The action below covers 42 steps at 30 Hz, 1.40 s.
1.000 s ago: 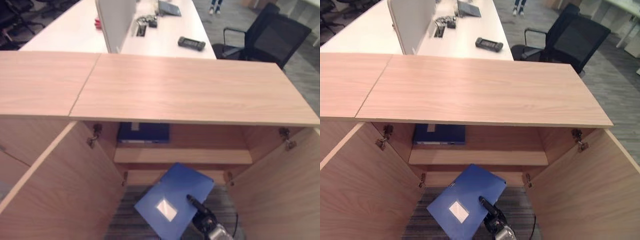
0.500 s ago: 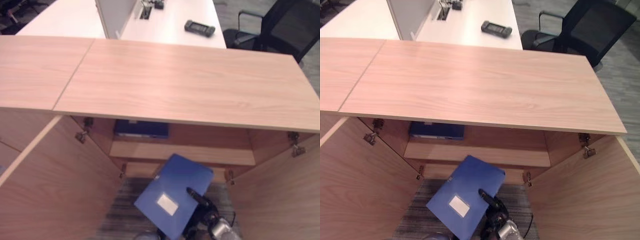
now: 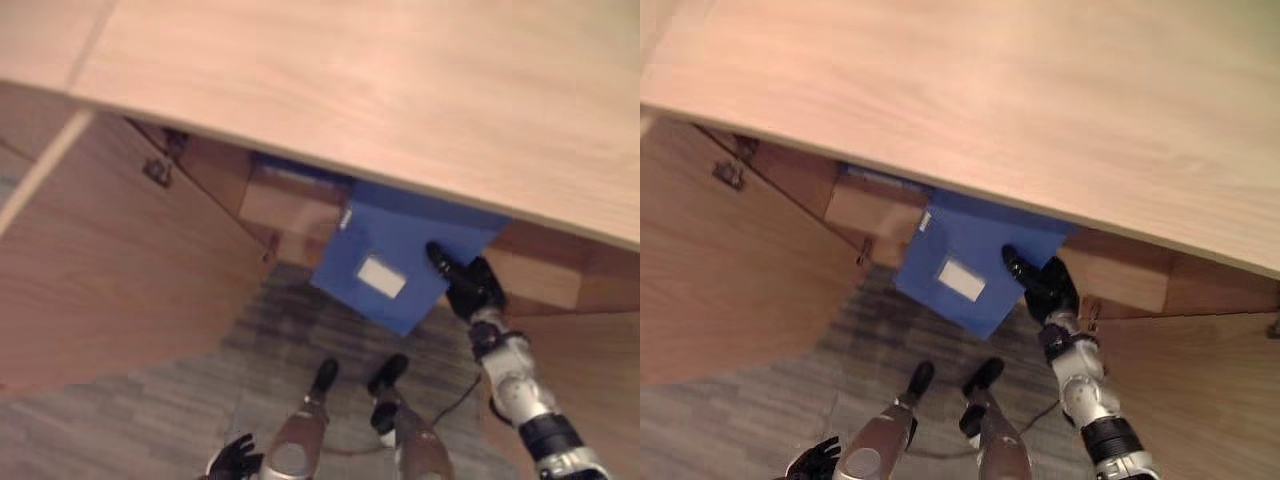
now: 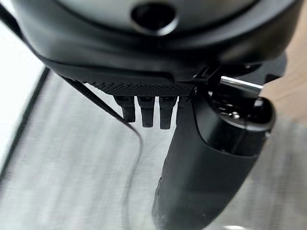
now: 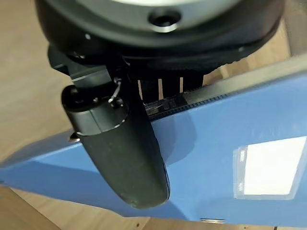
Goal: Put the empty folder in the office cabinet
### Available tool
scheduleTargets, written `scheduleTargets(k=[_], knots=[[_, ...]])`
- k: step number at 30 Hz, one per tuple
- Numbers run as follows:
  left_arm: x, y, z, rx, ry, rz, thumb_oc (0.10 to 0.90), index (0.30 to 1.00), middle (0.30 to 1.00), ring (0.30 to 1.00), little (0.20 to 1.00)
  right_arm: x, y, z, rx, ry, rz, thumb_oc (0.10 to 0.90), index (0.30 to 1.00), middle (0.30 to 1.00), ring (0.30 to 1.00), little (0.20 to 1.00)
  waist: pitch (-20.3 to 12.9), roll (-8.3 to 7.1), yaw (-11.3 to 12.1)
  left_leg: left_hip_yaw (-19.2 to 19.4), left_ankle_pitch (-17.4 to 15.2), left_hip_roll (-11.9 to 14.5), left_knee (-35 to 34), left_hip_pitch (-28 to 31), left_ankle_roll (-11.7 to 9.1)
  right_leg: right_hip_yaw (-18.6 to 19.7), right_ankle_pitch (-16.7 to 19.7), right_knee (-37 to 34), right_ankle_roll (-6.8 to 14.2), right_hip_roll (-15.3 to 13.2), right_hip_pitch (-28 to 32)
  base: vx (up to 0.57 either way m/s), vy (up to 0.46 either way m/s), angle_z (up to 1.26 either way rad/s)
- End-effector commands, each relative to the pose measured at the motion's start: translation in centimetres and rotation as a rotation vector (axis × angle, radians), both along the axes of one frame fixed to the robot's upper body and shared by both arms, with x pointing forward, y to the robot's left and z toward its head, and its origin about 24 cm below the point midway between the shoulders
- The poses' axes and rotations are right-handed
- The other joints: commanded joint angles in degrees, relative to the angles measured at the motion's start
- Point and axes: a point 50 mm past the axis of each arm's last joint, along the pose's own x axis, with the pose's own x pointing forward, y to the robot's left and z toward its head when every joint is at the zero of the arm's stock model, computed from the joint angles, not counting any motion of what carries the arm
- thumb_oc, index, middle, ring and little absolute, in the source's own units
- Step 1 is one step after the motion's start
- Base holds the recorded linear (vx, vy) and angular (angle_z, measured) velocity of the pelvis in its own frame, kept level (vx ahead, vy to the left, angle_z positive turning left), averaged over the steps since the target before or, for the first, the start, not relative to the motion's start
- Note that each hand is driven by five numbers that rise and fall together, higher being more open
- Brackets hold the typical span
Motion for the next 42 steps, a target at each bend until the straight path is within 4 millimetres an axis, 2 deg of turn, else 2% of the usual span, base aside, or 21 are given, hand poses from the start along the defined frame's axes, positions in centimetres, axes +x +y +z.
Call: scheduleTargets(k=[1, 2, 5, 7, 10, 17, 26, 28, 31, 37, 40, 42], knots=[[-2.5, 2.2, 0.0, 0.081, 0.067, -0.01, 0.8, 0.9, 0.9, 0.9, 0.9, 0.4, -0.7, 5.9, 0.117, -0.314, -0.117, 0.4, 0.3, 0.3, 0.3, 0.3, -2.72, 0.09, -0.53, 7.49, -0.92, 1.27, -0.6, -2.61, 0.58, 4.58, -3.37, 8.2, 9.18, -6.12, 0.21, -0.08, 0.017, -0.09], [-2.5, 2.2, 0.0, 0.081, 0.067, -0.01, 0.8, 0.9, 0.9, 0.9, 0.9, 0.4, -0.7, 5.9, 0.117, -0.315, -0.117, 0.4, 0.3, 0.3, 0.3, 0.3, -2.75, 0.06, -0.51, 7.52, -0.94, 1.25, -0.56, -2.67, 0.59, 4.62, -3.39, 8.26, 9.18, -6.14, 0.13, -0.09, 0.002, -0.17], [-1.5, 1.8, 0.2, 0.079, 0.021, 0.019, 0.8, 0.9, 0.9, 0.9, 0.9, 1.7, -1.7, 8.0, 0.192, -0.361, -0.239, 0.4, 0.3, 0.3, 0.3, 0.3, 0.1, 0.96, -0.56, 7.76, -1.78, 0.12, 3.33, -6.82, 0.83, 5.53, -4.26, 11.93, 8.94, -7.38, -3.61, -0.1, 0.0, -0.09], [0.2, 1.2, 0.7, 0.074, -0.047, 0.029, 0.8, 0.9, 0.9, 0.9, 0.9, 2.5, -2.3, 10.3, 0.37, -0.444, -0.328, 0.4, 0.3, 0.3, 0.3, 0.3, 2.18, 2.43, -0.63, 7.81, -2.98, -1.57, 7.83, -11.83, 1.2, 6.3, -5.55, 16.33, 8.81, -9.14, -8.05, -0.11, 0.003, 0.07], [1.3, 0.2, 0.9, 0.065, -0.087, 0.027, 0.8, 0.9, 0.9, 0.9, 0.9, 2.9, -2.2, 12.4, 0.561, -0.524, -0.389, 0.4, 0.3, 0.3, 0.3, 0.3, 3.11, 3.78, -0.91, 8.02, -4.13, -3.11, 11.69, -17.53, 1.76, 7.52, -7.19, 21.23, 8.63, -10.81, -13.95, -0.06, 0.023, 0.19], [2.1, -1.0, 1.0, 0.071, -0.11, -0.009, 0.8, 0.9, 0.9, 0.9, 0.9, 2.3, -2.1, 12.9, 0.702, -0.574, -0.441, 0.4, 0.3, 0.3, 0.3, 0.3, 3.09, 4.76, -1.38, 8.01, -5.33, -5.22, 17.01, -26.14, 2.33, 8.86, -9.16, 27.12, 8.29, -13.06, -21.76, -0.02, 0.007, 0.1], [2.5, -2.3, 1.1, 0.068, -0.125, -0.055, 0.8, 0.9, 0.9, 0.9, 0.9, 2.6, -2.2, 11.8, 0.808, -0.501, -0.534, 0.4, 0.3, 0.3, 0.3, 0.3, 2.09, 5.41, -2.39, 9.54, -7.32, -7.28, 23.07, -35.58, 3.25, 12.16, -11.36, 34.64, 7.76, -15.38, -32.01, 0.0, 0.035, -0.03], [2.1, -2.6, 0.8, 0.066, -0.101, -0.066, 0.8, 0.9, 0.9, 0.9, 0.9, 3.1, -2.1, 11.1, 0.843, -0.446, -0.559, 0.4, 0.3, 0.3, 0.3, 0.3, 1.31, 5.52, -2.62, 10.02, -7.68, -7.25, 23.75, -36.88, 3.35, 12.67, -11.59, 35.75, 7.74, -15.63, -33.69, 0.01, 0.038, 0.04], [1.8, -2.8, 0.6, 0.063, -0.089, -0.074, 0.8, 0.9, 0.9, 0.9, 0.9, 3.7, -2.4, 11.2, 0.856, -0.429, -0.575, 0.4, 0.3, 0.3, 0.3, 0.3, 0.62, 5.48, -2.36, 10.41, -7.7, -7.01, 23.21, -36.94, 3.42, 12.74, -11.34, 35.59, 7.88, -15.64, -34.16, 0.01, 0.007, -0.01], [1.2, -2.2, 0.5, 0.078, -0.065, -0.093, 0.8, 0.9, 0.9, 0.9, 0.9, 4.3, -4.0, 13.8, 0.908, -0.47, -0.636, 0.4, 0.3, 0.3, 0.3, 0.3, -0.9, 6.07, -1.01, 10.11, -6.92, -6.85, 20.24, -35.46, 3.51, 12.57, -10.5, 33.97, 8.3, -15.37, -33.41, 0.01, -0.01, -0.1], [0.8, -1.0, 0.4, 0.122, -0.024, -0.1, 0.8, 0.9, 0.9, 0.9, 0.9, 4.8, -5.5, 15.6, 0.923, -0.475, -0.685, 0.4, 0.3, 0.3, 0.3, 0.3, -2.14, 5.98, 0.07, 9.77, -6.6, -6.76, 18.61, -33.83, 3.45, 12.5, -10.23, 33.16, 8.67, -15.07, -32.57, 0.01, -0.011, -0.01], [0.8, -0.8, 0.3, 0.129, -0.016, -0.101, 0.8, 0.9, 0.9, 0.9, 0.9, 4.9, -5.7, 15.8, 0.926, -0.472, -0.69, 0.4, 0.3, 0.3, 0.3, 0.3, -2.54, 5.83, 0.3, 9.69, -6.62, -6.8, 18.44, -33.4, 3.48, 12.43, -10.21, 33.11, 8.74, -15.07, -32.31, 0.02, -0.024, 0.03]])
